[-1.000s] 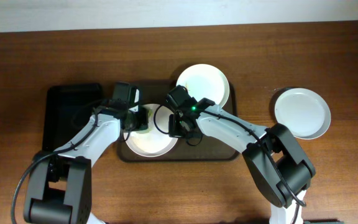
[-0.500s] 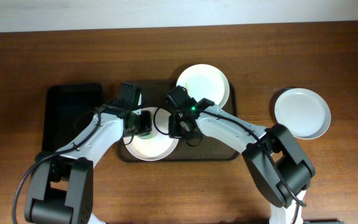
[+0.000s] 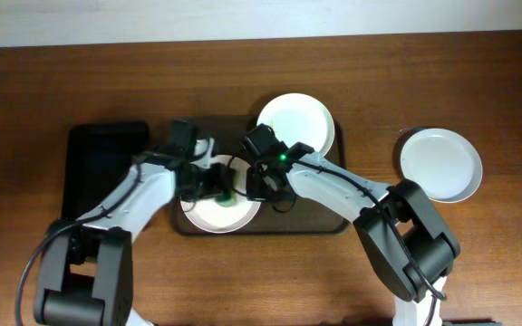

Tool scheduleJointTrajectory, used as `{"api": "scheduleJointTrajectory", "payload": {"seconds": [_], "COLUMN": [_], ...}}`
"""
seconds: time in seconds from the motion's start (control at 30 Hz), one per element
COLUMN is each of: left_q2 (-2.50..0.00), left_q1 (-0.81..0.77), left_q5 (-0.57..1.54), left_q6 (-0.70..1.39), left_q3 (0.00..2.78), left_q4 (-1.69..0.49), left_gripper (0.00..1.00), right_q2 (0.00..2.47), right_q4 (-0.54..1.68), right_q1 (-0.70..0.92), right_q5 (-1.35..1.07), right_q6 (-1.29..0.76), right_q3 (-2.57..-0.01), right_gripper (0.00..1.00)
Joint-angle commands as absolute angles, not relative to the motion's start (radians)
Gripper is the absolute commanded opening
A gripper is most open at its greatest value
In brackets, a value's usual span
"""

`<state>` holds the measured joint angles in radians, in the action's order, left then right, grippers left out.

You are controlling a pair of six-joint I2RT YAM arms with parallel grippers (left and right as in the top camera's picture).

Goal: Clean dirty plates on tray and stack at the side
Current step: 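Lift the plate with the right gripper and stack it on the right plate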

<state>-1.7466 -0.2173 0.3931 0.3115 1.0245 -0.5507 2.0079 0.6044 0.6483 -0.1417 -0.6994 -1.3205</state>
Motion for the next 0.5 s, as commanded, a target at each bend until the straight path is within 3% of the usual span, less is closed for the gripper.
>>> {"api": "scheduleJointTrajectory", "payload": {"seconds": [0.0, 0.17, 0.33, 0.47], "left_q2": [-1.752, -1.752, -1.752, -1.752], "left_q1": [-0.065, 0.003, -0.004, -0.006], "left_q5": [0.423, 0.374, 0.365, 0.344], "left_q6": [0.321, 0.321, 0.321, 0.321], "left_q3": [1.118, 1.137, 1.137, 1.137], "left_q4": [-0.558, -0.577, -0.58, -0.58], "left_gripper": [0.01, 0.01, 0.01, 0.01], "right_q2": [2.033, 1.842, 1.493, 1.422], "right_q4": [0.619, 0.732, 0.947, 1.084], "right_q1": [0.622, 0.568, 0.568, 0.569], "right_q5": [-0.208, -0.179, 0.295, 0.699], "right_q6": [-0.684, -0.534, -0.528, -0.537], "right_q3": [-1.319, -1.326, -1.327, -1.327], "right_gripper": [0.04, 0.04, 0.04, 0.04]}}
